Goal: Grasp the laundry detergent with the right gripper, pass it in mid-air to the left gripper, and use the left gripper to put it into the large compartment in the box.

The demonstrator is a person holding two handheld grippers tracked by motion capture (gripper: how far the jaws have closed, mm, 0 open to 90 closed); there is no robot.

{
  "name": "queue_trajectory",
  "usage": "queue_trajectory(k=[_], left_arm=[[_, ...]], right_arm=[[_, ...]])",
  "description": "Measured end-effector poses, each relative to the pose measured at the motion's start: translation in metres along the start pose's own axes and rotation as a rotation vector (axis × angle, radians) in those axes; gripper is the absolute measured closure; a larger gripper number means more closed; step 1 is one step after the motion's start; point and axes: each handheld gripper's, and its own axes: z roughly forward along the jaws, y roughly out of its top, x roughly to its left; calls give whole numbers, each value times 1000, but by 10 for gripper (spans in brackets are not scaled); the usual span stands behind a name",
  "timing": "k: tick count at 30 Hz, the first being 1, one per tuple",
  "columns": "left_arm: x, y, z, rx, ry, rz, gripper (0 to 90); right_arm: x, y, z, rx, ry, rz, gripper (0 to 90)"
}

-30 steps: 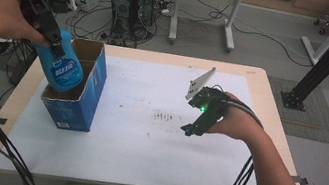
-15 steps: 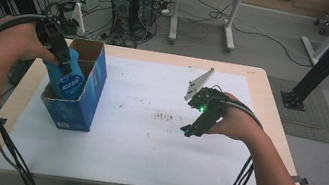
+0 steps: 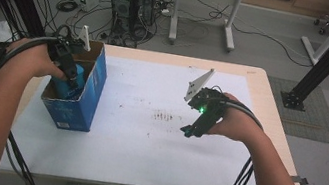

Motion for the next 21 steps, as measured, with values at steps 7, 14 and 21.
queue_trajectory(k=[7,14,21], left_arm=[[0,5,16,14,2,32,380],[2,6,22,17,9,53,380],[-1,7,26,-15,20,61,380]], right_arm=[[0,0,1,-1,1,6,133],[1,-1,3,0,4,4,133],[0,-1,3,0,3,2,133]])
